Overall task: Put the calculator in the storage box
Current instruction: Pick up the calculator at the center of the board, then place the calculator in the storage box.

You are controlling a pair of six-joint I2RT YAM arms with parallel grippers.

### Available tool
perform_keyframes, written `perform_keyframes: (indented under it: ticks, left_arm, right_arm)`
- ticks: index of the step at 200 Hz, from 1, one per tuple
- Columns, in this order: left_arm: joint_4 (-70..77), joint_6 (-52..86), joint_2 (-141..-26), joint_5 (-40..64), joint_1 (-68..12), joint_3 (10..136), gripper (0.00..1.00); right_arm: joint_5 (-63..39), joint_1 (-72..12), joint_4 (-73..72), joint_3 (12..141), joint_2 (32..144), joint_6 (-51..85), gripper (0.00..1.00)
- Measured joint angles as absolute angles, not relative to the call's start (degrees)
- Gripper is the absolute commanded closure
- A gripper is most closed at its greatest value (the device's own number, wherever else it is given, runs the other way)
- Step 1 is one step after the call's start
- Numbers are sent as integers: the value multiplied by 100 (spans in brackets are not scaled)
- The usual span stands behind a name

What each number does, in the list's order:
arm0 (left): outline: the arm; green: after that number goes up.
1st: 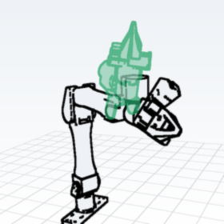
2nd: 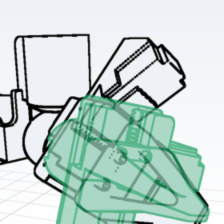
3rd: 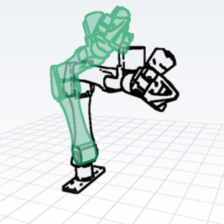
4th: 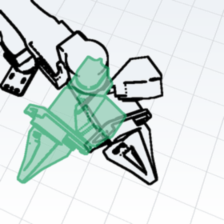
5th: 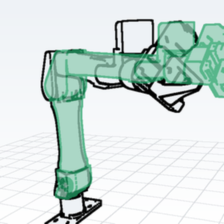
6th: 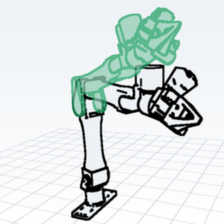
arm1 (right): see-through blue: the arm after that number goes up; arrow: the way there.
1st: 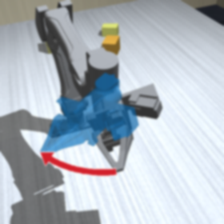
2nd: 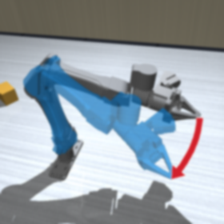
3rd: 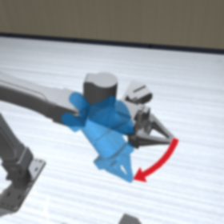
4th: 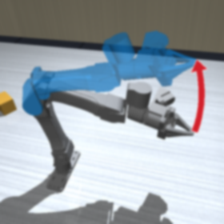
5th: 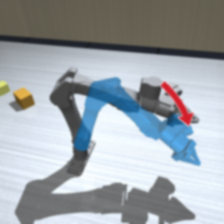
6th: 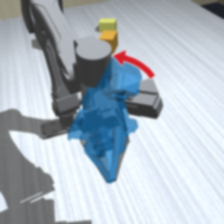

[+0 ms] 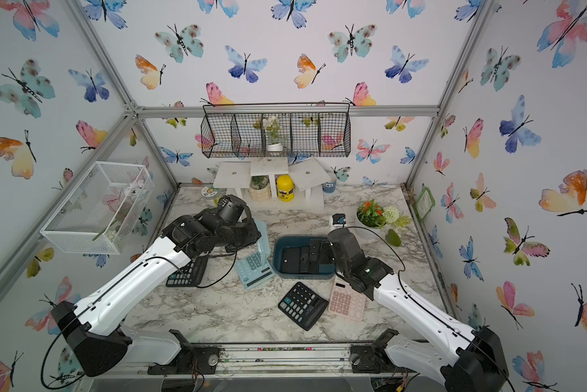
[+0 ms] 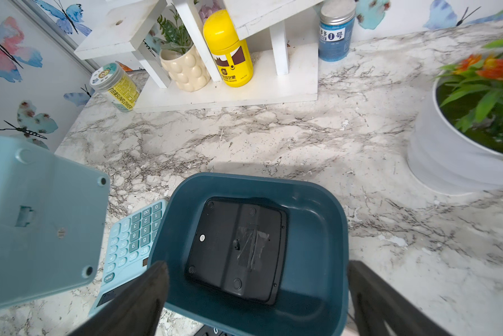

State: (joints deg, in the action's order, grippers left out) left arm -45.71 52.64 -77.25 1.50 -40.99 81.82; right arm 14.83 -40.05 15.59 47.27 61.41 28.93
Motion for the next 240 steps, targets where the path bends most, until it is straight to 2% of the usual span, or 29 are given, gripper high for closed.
perform_keyframes:
  ticks: [56, 113, 240]
  left_arm:
    - [-2733, 5402, -7507, 1186, -4099, 7242, 100]
    - [-932, 5575, -7846, 2071, -4104, 6241, 100]
    - [1645, 6333, -9253, 2709, -4171, 5527, 100]
  right_arm:
    - [1678, -4005, 1614, 4727, 5839, 2886, 1]
    - [1680, -4005, 1623, 4724, 5686, 2875, 1]
    - [1745, -4005, 1581, 4517, 5688, 2790, 1]
